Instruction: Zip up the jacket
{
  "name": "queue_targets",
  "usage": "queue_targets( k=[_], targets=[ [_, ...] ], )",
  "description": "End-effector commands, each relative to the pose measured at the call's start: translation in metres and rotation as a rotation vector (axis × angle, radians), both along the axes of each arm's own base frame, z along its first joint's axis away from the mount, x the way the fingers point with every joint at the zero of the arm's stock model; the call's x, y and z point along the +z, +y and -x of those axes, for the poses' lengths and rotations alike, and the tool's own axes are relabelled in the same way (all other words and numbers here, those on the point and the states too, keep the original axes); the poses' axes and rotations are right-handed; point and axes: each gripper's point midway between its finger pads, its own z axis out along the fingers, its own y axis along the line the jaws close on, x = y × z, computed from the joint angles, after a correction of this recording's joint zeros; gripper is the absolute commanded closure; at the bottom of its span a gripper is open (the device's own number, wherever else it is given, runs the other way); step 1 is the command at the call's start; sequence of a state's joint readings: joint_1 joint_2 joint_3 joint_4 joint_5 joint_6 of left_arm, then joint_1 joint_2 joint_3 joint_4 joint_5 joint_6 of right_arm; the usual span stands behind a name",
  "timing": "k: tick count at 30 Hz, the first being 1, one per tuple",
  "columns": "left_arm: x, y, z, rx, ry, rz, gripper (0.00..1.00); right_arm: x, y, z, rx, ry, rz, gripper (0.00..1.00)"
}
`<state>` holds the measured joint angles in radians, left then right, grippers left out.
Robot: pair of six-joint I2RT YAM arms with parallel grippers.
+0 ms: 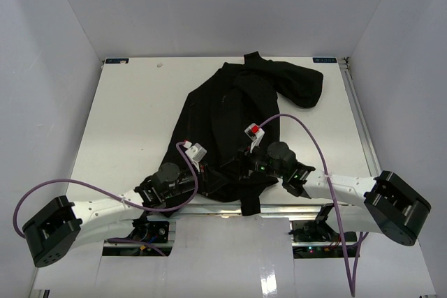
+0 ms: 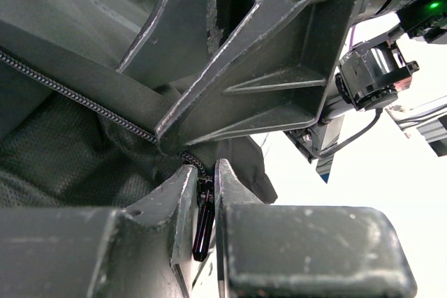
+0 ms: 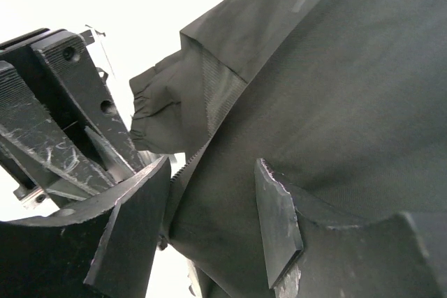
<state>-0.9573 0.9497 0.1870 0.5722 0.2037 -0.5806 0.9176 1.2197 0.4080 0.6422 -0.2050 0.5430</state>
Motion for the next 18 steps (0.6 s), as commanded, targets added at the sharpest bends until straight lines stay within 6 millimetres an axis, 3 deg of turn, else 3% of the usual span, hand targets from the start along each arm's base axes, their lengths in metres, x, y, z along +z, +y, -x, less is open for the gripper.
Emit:
queue_targets(
  k=[1,12,18],
  targets=[
    [0.019,-0.002,0.003,-0.035,-0.088,0.061,1.0,0.014,0.005,0.008,0.053,-0.031,-0.059,0.42],
    [0.017,-0.005,-0.003,-0.02,-0.098,0.039,1.0,0.0,0.013,0.014,0.087,0.061,-0.054,0.43],
    [0.014,-0.006,-0.008,-0.007,-0.098,0.018,1.0,0.005,0.02,0.029,0.177,0.09,-0.109,0.57]
  ],
)
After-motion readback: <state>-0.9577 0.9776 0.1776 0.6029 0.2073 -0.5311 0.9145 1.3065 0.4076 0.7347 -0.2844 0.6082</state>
